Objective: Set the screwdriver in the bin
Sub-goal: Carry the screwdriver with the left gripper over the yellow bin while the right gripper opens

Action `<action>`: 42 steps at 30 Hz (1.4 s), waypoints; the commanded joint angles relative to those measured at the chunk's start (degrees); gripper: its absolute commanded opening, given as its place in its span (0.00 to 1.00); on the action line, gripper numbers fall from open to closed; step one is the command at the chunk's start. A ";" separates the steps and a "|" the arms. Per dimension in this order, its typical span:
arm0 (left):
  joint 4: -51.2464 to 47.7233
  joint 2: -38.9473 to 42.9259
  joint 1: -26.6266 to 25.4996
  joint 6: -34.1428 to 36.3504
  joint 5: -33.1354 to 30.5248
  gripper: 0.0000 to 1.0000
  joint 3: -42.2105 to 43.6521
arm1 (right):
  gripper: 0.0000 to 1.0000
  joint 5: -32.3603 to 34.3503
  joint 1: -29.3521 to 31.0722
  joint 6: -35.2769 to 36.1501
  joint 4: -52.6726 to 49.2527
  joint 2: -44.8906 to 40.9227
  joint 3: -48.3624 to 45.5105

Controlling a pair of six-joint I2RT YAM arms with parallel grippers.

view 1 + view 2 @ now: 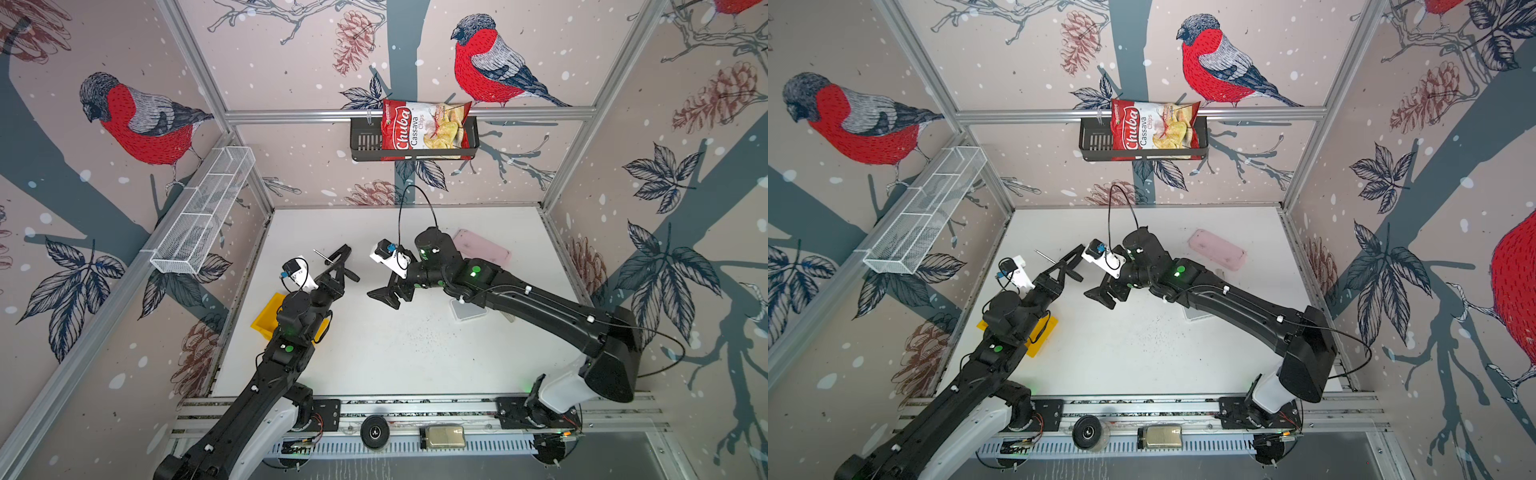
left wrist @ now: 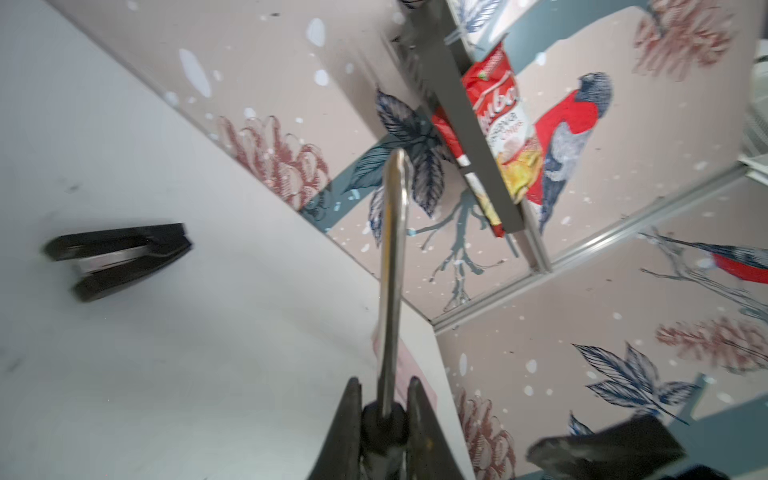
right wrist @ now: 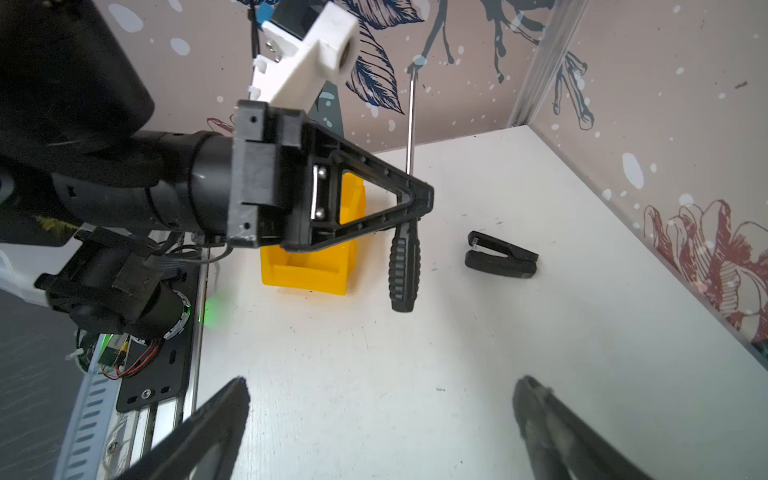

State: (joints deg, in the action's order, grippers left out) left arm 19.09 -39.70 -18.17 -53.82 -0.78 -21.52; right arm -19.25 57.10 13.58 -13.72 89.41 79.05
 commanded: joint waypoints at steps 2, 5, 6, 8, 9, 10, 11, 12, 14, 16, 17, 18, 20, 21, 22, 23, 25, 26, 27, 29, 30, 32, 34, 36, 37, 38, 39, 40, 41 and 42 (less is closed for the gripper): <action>-18.11 2.11 3.21 0.15 -2.96 0.00 -2.50 | 1.00 -0.90 1.78 2.00 0.52 2.24 2.60; -26.69 1.95 5.62 -0.19 -6.22 0.00 -5.37 | 1.00 -1.67 3.20 2.85 -0.60 3.83 4.30; -29.69 1.46 6.38 -0.22 -7.26 0.00 -6.43 | 1.00 -1.76 3.49 3.02 -0.77 4.08 4.51; -35.77 -0.38 8.31 -0.23 -9.00 0.00 -9.04 | 1.00 -1.76 4.22 3.70 -1.59 4.89 5.23; -38.03 -1.47 9.19 -0.23 -9.39 0.00 -10.21 | 1.00 -1.68 4.48 4.17 -2.02 5.27 5.59; -40.46 -2.99 10.27 -0.23 -9.59 0.00 -11.45 | 1.00 -1.59 4.83 4.86 -2.53 5.64 6.05; -43.07 -4.84 11.37 -0.15 -9.58 0.00 -12.70 | 1.00 -1.44 5.15 5.78 -3.17 6.32 6.72; -44.94 -6.37 12.25 -0.14 -9.61 0.00 -13.77 | 1.00 -1.41 5.39 6.51 -3.93 6.78 7.47; -47.99 -9.70 13.74 0.46 -9.84 0.00 -15.75 | 1.00 -1.47 5.76 7.93 -5.53 8.04 9.26; -49.72 -11.86 14.52 0.71 -10.70 0.00 -17.14 | 1.00 -1.49 6.16 8.86 -6.55 8.86 10.48; -50.53 -12.81 14.97 0.66 -11.07 0.00 -17.61 | 1.00 -1.56 6.19 9.11 -6.84 9.15 10.88; -51.24 -13.42 15.47 0.37 -11.32 0.00 -17.90 | 1.00 -1.58 6.35 9.18 -6.98 9.33 11.11; -52.23 -14.31 16.50 -0.03 -11.19 0.00 -18.18 | 1.00 -1.67 6.46 9.18 -7.03 9.53 11.20; -52.59 -14.65 17.06 -0.16 -10.87 0.00 -18.12 | 1.00 -1.68 6.55 9.19 -7.03 9.57 11.15; -52.98 -14.93 17.60 -0.35 -10.68 0.00 -17.92 | 1.00 -1.67 6.60 9.09 -7.01 9.66 11.21; -53.42 -15.13 18.01 -0.47 -10.58 0.00 -17.85 | 1.00 -1.59 6.66 9.00 -6.94 9.71 11.19; -54.37 -15.66 18.83 -0.67 -10.52 0.00 -17.49 | 1.00 -1.45 6.72 8.84 -6.94 9.73 11.15; -54.61 -15.82 19.13 -0.67 -10.48 0.00 -17.29 | 1.00 -1.41 6.73 8.83 -6.98 9.73 11.09; -54.98 -15.93 19.54 -0.54 -10.29 0.00 -17.11 | 1.00 -1.32 6.84 8.76 -7.09 9.75 11.05; -55.28 -16.02 20.05 -0.49 -10.22 0.00 -16.79 | 1.00 -1.23 6.87 8.83 -7.20 9.67 10.80; -55.46 -16.14 20.31 -0.49 -10.45 0.00 -16.56 | 1.00 -1.15 6.86 8.87 -7.20 9.57 10.61; -55.23 -16.27 21.02 -0.70 -10.41 0.00 -15.86 | 1.00 -1.08 6.82 8.92 -7.29 9.56 10.42; -54.08 -16.33 21.98 -0.92 -9.60 0.00 -14.85 | 1.00 -1.11 6.85 9.08 -7.47 9.48 10.31; -52.94 -16.31 22.49 -1.92 -9.45 0.00 -13.76 | 1.00 -0.76 6.87 9.09 -7.38 9.54 10.25; -52.14 -16.13 22.64 -2.70 -9.49 0.00 -12.98 | 1.00 -0.46 6.84 9.03 -7.32 9.53 10.24; -51.53 -15.96 22.82 -3.54 -9.51 0.00 -12.40 | 1.00 -0.26 6.73 9.15 -7.38 9.58 10.25; -50.70 -15.70 22.91 -4.48 -9.46 0.00 -11.78 | 1.00 -0.15 6.77 9.31 -7.52 9.52 10.25; -50.09 -15.46 23.01 -5.43 -9.42 0.00 -11.18 | 1.00 -0.04 6.78 9.34 -7.66 9.58 10.25; -49.67 -15.36 23.19 -6.23 -9.44 0.00 -10.80 | 1.00 0.16 6.71 9.27 -7.72 9.58 10.25; -49.15 -15.32 23.24 -7.09 -9.29 0.00 -10.44 | 1.00 0.17 6.72 9.19 -7.81 9.49 10.16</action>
State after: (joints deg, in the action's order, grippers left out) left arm -32.67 -55.31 4.78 -57.78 -10.24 -32.67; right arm -19.79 63.83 22.52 -21.47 99.07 89.34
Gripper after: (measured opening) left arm 0.169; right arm 0.997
